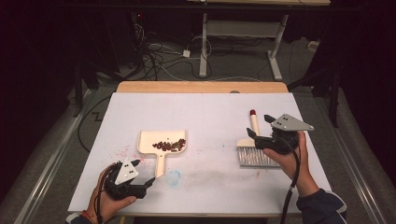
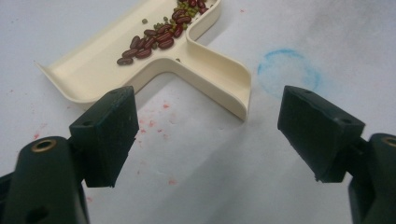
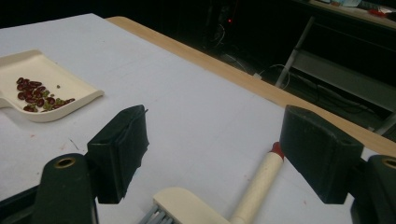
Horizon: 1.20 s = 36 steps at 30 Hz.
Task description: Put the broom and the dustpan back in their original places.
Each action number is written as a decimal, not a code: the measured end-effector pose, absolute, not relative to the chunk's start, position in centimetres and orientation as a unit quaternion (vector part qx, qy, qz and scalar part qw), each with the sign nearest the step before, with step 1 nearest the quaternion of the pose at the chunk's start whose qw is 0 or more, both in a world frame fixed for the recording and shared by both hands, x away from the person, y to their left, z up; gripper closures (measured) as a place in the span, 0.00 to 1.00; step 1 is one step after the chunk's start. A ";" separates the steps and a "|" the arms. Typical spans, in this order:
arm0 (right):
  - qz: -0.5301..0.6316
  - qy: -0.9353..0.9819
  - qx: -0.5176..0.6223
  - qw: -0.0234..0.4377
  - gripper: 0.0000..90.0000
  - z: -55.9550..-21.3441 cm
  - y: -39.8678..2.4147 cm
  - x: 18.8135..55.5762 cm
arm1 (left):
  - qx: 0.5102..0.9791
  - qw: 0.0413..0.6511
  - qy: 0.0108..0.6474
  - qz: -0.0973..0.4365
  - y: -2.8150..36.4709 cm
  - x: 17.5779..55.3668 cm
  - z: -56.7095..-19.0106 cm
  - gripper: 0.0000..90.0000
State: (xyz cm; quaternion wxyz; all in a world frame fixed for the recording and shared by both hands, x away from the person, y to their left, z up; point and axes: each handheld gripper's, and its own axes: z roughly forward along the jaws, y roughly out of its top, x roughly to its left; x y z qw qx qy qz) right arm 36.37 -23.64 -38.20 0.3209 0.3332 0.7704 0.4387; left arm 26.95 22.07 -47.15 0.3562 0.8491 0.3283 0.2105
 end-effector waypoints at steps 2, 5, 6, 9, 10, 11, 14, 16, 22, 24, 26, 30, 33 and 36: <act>0.442 0.771 0.331 0.319 0.26 -38.2 -23.7 36.1 | 0.849 0.356 0.328 0.210 22.1 27.0 -47.2 0.23; 0.440 0.773 0.326 0.321 0.26 -38.2 -23.7 35.6 | 0.850 0.355 0.327 0.210 22.0 26.9 -47.2 0.23; 0.439 0.774 0.325 0.321 0.26 -38.3 -23.7 35.4 | 0.850 0.355 0.327 0.211 22.0 26.9 -47.2 0.23; 0.437 0.776 0.319 0.324 0.26 -38.4 -23.7 34.9 | 0.850 0.354 0.327 0.210 22.0 27.0 -47.2 0.23; 0.437 0.777 0.317 0.325 0.26 -38.4 -23.7 34.7 | 0.850 0.354 0.327 0.210 22.0 27.0 -47.2 0.23; 0.438 0.777 0.313 0.326 0.26 -38.4 -23.8 34.5 | 0.850 0.354 0.327 0.210 22.0 27.0 -47.2 0.23; 0.436 0.778 0.309 0.331 0.26 -38.5 -23.9 34.0 | 0.850 0.355 0.327 0.213 22.0 26.9 -47.1 0.23; 0.440 0.777 0.305 0.330 0.26 -38.5 -24.1 33.8 | 0.849 0.354 0.326 0.216 22.1 26.9 -47.1 0.23; 0.443 0.779 0.285 0.340 0.26 -39.1 -24.6 32.9 | 0.847 0.356 0.326 0.223 22.1 26.8 -46.9 0.23; 0.444 0.779 0.282 0.342 0.26 -39.3 -24.9 32.7 | 0.848 0.355 0.325 0.222 22.1 26.9 -46.9 0.23; 0.444 0.777 0.282 0.344 0.26 -39.5 -25.1 32.5 | 0.849 0.353 0.324 0.222 22.0 26.9 -47.0 0.23; 0.443 0.777 0.282 0.346 0.26 -39.9 -25.6 32.1 | 0.850 0.351 0.322 0.224 21.9 26.9 -47.0 0.23; 0.439 0.779 0.280 0.348 0.26 -40.3 -25.9 31.8 | 0.850 0.351 0.322 0.224 21.9 26.9 -47.0 0.23; 0.434 0.782 0.281 0.347 0.26 -40.7 -26.1 31.5 | 0.850 0.351 0.322 0.223 21.8 26.9 -47.0 0.23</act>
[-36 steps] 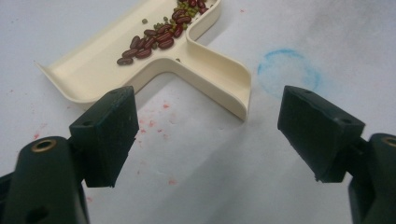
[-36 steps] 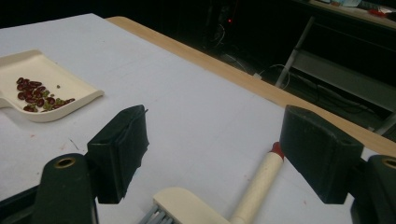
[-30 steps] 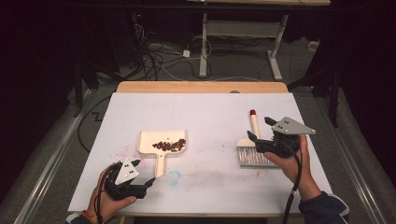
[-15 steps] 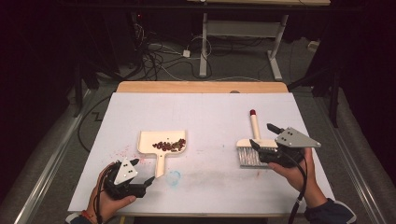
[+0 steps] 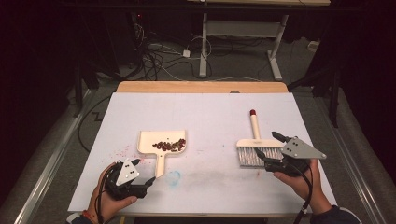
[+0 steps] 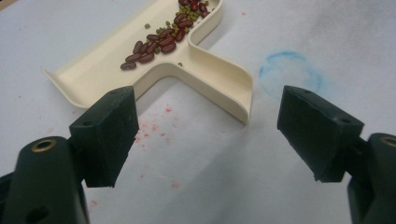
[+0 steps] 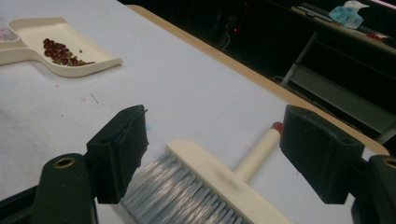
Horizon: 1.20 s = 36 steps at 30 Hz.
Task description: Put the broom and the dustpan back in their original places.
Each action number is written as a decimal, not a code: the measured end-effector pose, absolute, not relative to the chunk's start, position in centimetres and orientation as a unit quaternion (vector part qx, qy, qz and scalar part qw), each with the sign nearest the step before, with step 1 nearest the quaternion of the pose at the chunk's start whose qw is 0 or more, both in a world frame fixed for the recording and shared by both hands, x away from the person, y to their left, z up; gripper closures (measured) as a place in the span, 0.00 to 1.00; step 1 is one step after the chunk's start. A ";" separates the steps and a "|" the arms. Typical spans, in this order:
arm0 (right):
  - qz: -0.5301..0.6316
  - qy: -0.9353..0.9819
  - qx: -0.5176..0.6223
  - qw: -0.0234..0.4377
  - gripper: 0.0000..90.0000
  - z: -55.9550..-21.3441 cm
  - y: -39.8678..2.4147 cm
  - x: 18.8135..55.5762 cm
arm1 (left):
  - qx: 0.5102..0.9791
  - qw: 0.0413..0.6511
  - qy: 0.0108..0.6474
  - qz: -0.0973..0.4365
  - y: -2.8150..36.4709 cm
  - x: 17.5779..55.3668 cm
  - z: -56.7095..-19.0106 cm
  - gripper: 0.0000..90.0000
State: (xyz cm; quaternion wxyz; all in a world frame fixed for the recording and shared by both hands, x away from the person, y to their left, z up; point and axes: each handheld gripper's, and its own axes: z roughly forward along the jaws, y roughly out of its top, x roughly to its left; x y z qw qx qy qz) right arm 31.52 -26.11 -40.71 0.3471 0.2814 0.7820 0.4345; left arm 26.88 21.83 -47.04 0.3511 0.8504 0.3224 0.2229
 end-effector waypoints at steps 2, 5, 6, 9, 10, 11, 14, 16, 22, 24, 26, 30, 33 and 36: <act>0.434 0.782 0.281 0.349 0.26 -40.9 -26.3 31.3 | 0.851 0.351 0.322 0.222 21.8 26.9 -47.1 0.23; 0.435 0.783 0.280 0.345 0.26 -41.4 -26.4 31.0 | 0.851 0.352 0.321 0.223 21.8 26.9 -47.1 0.23; 0.432 0.785 0.278 0.345 0.26 -41.5 -26.4 31.0 | 0.851 0.351 0.321 0.222 21.8 26.9 -47.1 0.23; 0.429 0.791 0.272 0.342 0.26 -42.0 -26.3 30.7 | 0.852 0.351 0.320 0.221 21.7 26.8 -47.1 0.23; 0.427 0.792 0.269 0.343 0.26 -42.2 -26.3 30.6 | 0.852 0.351 0.320 0.221 21.7 26.8 -47.1 0.23; 0.425 0.793 0.269 0.342 0.26 -42.3 -26.3 30.5 | 0.852 0.351 0.319 0.221 21.6 26.8 -47.1 0.23; 0.431 0.792 0.273 0.336 0.26 -42.9 -26.5 30.2 | 0.853 0.352 0.316 0.221 21.5 26.8 -47.0 0.23; 0.428 0.795 0.273 0.333 0.26 -43.4 -26.6 29.9 | 0.853 0.353 0.314 0.222 21.5 26.8 -47.0 0.23; 0.429 0.798 0.277 0.322 0.26 -44.5 -26.8 29.2 | 0.853 0.354 0.312 0.224 21.4 26.8 -47.0 0.23; 0.438 0.793 0.288 0.312 0.26 -44.9 -27.0 29.1 | 0.854 0.353 0.309 0.225 21.3 26.8 -47.0 0.23; 0.432 0.795 0.293 0.308 0.26 -45.5 -27.1 29.0 | 0.854 0.354 0.307 0.227 21.2 26.8 -47.0 0.23; 0.419 0.809 0.289 0.295 0.26 -46.7 -27.1 28.6 | 0.854 0.358 0.301 0.228 21.0 26.8 -47.0 0.23; 0.407 0.819 0.281 0.292 0.26 -47.3 -26.9 28.2 | 0.854 0.358 0.296 0.234 20.9 26.8 -46.9 0.23; 0.412 0.816 0.276 0.297 0.26 -47.2 -26.7 28.0 | 0.854 0.359 0.294 0.237 20.9 26.7 -46.8 0.23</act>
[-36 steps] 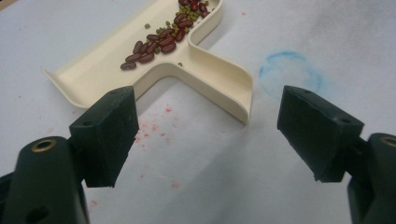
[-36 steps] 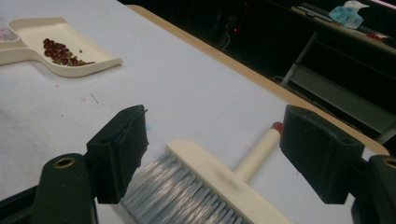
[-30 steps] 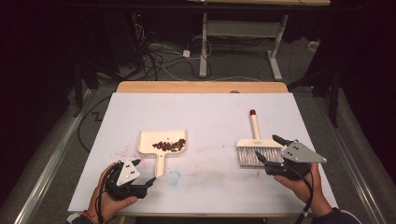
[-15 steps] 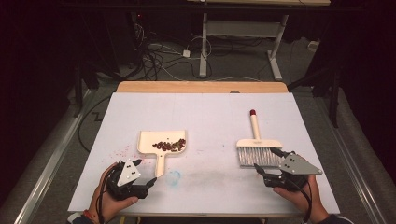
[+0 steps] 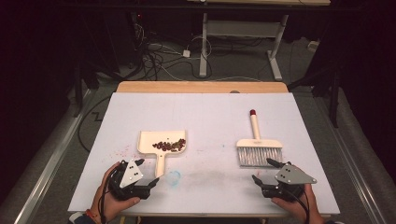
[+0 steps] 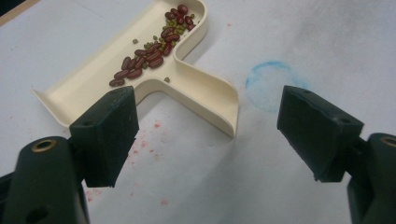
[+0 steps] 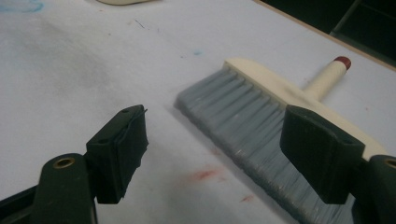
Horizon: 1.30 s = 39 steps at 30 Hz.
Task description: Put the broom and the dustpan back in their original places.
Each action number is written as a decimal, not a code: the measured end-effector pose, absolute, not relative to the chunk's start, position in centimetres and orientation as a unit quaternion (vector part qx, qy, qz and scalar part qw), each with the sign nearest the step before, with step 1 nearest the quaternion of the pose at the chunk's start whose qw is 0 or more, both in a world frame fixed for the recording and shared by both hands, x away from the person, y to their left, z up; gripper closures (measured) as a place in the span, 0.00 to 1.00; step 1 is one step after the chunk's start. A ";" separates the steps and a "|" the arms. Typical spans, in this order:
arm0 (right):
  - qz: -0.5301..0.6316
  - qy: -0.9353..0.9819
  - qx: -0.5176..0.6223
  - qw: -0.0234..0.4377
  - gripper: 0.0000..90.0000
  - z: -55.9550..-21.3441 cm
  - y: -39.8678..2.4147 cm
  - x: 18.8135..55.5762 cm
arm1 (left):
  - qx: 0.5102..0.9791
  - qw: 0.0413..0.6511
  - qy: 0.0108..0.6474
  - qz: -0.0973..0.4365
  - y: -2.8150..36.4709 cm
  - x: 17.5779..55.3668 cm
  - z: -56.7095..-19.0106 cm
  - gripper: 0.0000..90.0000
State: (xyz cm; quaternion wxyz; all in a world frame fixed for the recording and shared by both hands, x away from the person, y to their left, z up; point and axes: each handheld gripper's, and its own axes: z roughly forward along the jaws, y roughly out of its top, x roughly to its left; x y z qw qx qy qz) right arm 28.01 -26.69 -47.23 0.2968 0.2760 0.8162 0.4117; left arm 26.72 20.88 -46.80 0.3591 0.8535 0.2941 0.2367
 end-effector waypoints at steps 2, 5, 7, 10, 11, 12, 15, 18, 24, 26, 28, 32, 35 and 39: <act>0.410 0.820 0.273 0.292 0.26 -47.4 -26.6 28.1 | 0.854 0.358 0.294 0.237 20.9 26.7 -46.7 0.23; 0.410 0.821 0.273 0.289 0.26 -47.5 -26.5 28.1 | 0.855 0.356 0.298 0.232 20.8 26.7 -46.8 0.23; 0.412 0.819 0.271 0.293 0.26 -47.4 -26.6 28.0 | 0.856 0.354 0.297 0.232 20.8 26.7 -46.9 0.23; 0.413 0.819 0.268 0.295 0.26 -47.3 -26.5 28.0 | 0.857 0.355 0.293 0.232 20.8 26.6 -46.9 0.23; 0.413 0.819 0.266 0.295 0.26 -47.3 -26.4 27.9 | 0.858 0.353 0.291 0.231 20.8 26.6 -47.0 0.23; 0.414 0.819 0.265 0.297 0.26 -47.2 -26.4 27.9 | 0.860 0.350 0.287 0.237 20.8 26.7 -47.0 0.23; 0.418 0.817 0.262 0.299 0.26 -46.9 -26.2 27.7 | 0.859 0.353 0.287 0.236 20.8 26.5 -47.0 0.23; 0.418 0.817 0.259 0.302 0.26 -46.8 -26.1 27.6 | 0.860 0.352 0.285 0.236 20.8 26.5 -47.0 0.23; 0.422 0.815 0.253 0.307 0.26 -46.4 -25.8 27.3 | 0.862 0.349 0.284 0.234 20.6 26.6 -47.1 0.23; 0.422 0.816 0.250 0.305 0.26 -46.4 -25.8 27.3 | 0.862 0.348 0.284 0.233 20.5 26.7 -47.1 0.23; 0.423 0.814 0.252 0.307 0.26 -46.4 -25.8 27.3 | 0.862 0.348 0.284 0.234 20.5 26.6 -47.1 0.23; 0.424 0.812 0.254 0.311 0.26 -46.3 -25.9 27.3 | 0.862 0.348 0.284 0.233 20.6 26.6 -47.1 0.23; 0.425 0.812 0.253 0.310 0.26 -46.3 -25.9 27.3 | 0.863 0.348 0.283 0.233 20.5 26.6 -47.1 0.23; 0.423 0.814 0.251 0.309 0.26 -46.3 -25.9 27.3 | 0.863 0.347 0.283 0.232 20.6 26.7 -47.1 0.23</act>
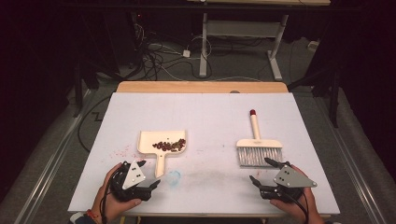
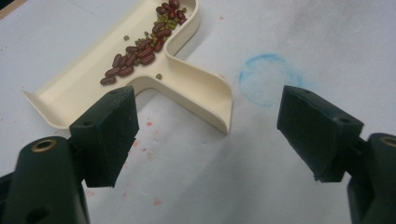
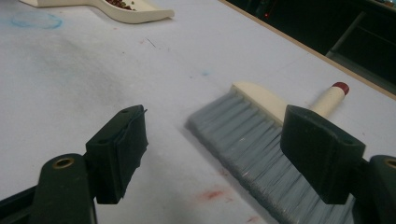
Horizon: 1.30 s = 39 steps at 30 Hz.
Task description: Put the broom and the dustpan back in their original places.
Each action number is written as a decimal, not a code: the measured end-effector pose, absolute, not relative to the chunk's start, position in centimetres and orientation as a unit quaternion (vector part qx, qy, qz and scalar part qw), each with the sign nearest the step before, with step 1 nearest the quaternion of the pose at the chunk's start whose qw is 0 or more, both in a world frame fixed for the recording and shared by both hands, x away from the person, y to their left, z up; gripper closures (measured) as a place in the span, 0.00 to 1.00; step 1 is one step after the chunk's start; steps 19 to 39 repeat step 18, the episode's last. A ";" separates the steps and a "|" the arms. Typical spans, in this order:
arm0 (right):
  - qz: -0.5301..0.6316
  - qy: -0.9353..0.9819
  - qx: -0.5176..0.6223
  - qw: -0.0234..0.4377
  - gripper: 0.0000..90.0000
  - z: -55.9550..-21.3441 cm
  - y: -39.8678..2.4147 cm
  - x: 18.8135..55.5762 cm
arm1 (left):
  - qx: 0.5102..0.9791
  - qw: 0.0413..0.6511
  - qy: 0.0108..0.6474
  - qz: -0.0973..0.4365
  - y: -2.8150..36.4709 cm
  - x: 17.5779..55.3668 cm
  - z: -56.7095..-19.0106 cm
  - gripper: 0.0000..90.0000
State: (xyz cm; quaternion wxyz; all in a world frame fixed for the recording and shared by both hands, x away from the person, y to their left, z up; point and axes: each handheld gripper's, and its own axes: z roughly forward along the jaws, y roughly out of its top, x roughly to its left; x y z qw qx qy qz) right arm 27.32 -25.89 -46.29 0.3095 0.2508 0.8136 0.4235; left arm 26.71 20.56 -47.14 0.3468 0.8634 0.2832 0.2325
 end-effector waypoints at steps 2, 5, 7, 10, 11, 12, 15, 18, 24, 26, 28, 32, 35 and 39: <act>0.423 0.814 0.250 0.309 0.26 -46.3 -25.9 27.3 | 0.863 0.347 0.285 0.233 20.5 26.7 -47.2 0.23; 0.425 0.813 0.251 0.310 0.26 -46.2 -26.0 27.4 | 0.863 0.346 0.284 0.234 20.5 26.8 -47.2 0.23; 0.425 0.812 0.252 0.310 0.26 -46.2 -26.1 27.4 | 0.863 0.345 0.285 0.233 20.5 26.8 -47.2 0.23; 0.426 0.811 0.252 0.311 0.26 -46.1 -26.1 27.4 | 0.864 0.345 0.283 0.234 20.4 26.9 -47.2 0.23; 0.426 0.811 0.252 0.312 0.26 -46.1 -26.2 27.4 | 0.864 0.345 0.283 0.233 20.4 26.9 -47.2 0.23; 0.426 0.811 0.252 0.312 0.26 -46.1 -26.2 27.4 | 0.864 0.345 0.282 0.233 20.4 26.9 -47.2 0.23; 0.425 0.810 0.253 0.314 0.26 -46.1 -26.2 27.4 | 0.864 0.346 0.283 0.232 20.4 26.9 -47.2 0.23; 0.428 0.808 0.256 0.315 0.26 -46.0 -26.2 27.5 | 0.862 0.347 0.287 0.233 20.5 27.0 -47.1 0.23; 0.428 0.808 0.256 0.315 0.26 -46.0 -26.2 27.5 | 0.862 0.347 0.287 0.233 20.5 27.0 -47.1 0.23; 0.428 0.808 0.256 0.315 0.26 -46.0 -26.2 27.5 | 0.862 0.347 0.287 0.233 20.5 27.0 -47.1 0.23; 0.428 0.808 0.256 0.315 0.26 -46.0 -26.2 27.5 | 0.862 0.347 0.287 0.233 20.5 27.0 -47.1 0.23; 0.428 0.808 0.256 0.315 0.26 -46.0 -26.2 27.5 | 0.862 0.347 0.287 0.233 20.5 27.0 -47.1 0.23; 0.428 0.808 0.256 0.315 0.26 -46.0 -26.2 27.5 | 0.862 0.347 0.287 0.233 20.5 27.0 -47.1 0.23; 0.428 0.808 0.256 0.315 0.26 -46.0 -26.2 27.5 | 0.862 0.347 0.287 0.233 20.5 27.0 -47.1 0.23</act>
